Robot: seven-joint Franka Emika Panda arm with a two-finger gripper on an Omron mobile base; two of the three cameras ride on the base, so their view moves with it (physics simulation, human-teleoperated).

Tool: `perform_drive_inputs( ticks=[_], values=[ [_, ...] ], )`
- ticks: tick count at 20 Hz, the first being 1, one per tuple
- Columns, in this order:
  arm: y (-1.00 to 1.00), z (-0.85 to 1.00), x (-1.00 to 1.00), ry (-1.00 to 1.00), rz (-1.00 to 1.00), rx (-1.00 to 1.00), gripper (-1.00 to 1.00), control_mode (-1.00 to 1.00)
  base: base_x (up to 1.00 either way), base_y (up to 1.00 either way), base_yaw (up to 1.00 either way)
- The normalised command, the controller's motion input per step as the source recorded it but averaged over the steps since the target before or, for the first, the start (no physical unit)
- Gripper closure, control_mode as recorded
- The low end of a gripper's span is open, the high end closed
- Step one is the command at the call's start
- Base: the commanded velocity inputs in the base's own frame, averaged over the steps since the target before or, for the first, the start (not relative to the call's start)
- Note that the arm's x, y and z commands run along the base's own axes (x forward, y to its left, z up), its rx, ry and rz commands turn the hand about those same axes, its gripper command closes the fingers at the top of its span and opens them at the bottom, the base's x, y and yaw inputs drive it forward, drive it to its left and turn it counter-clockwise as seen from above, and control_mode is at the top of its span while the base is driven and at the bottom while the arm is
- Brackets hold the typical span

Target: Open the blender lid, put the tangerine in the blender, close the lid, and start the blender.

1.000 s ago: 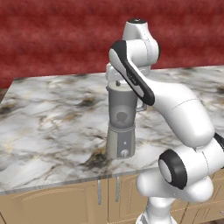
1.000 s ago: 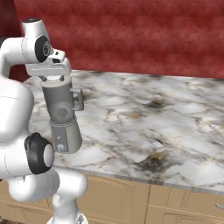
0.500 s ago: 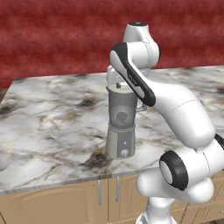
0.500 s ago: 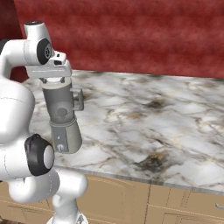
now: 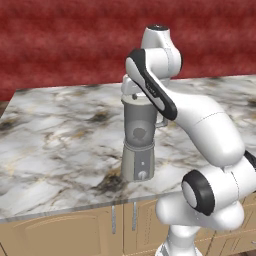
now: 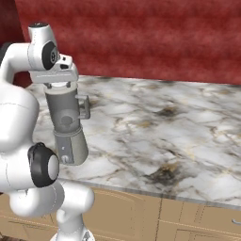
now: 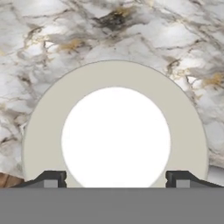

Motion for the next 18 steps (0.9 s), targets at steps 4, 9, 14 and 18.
perform_drive_inputs(
  ticks=[4, 9, 14, 18],
  values=[
    [0.0, 0.0, 0.06, -0.05, 0.03, 0.0, 1.0, -1.0, 0.0, 0.0, 0.0],
    [0.0, 0.0, -0.06, -0.03, 0.02, 0.0, 1.0, -1.0, 0.0, 0.0, 0.0],
    [0.0, 0.0, -0.05, -0.01, 0.0, 0.0, 1.0, -1.0, 0.0, 0.0, 0.0],
    [0.0, 0.0, 0.0, 0.01, 0.0, 0.0, 1.0, -1.0, 0.0, 0.0, 0.0]
  ],
)
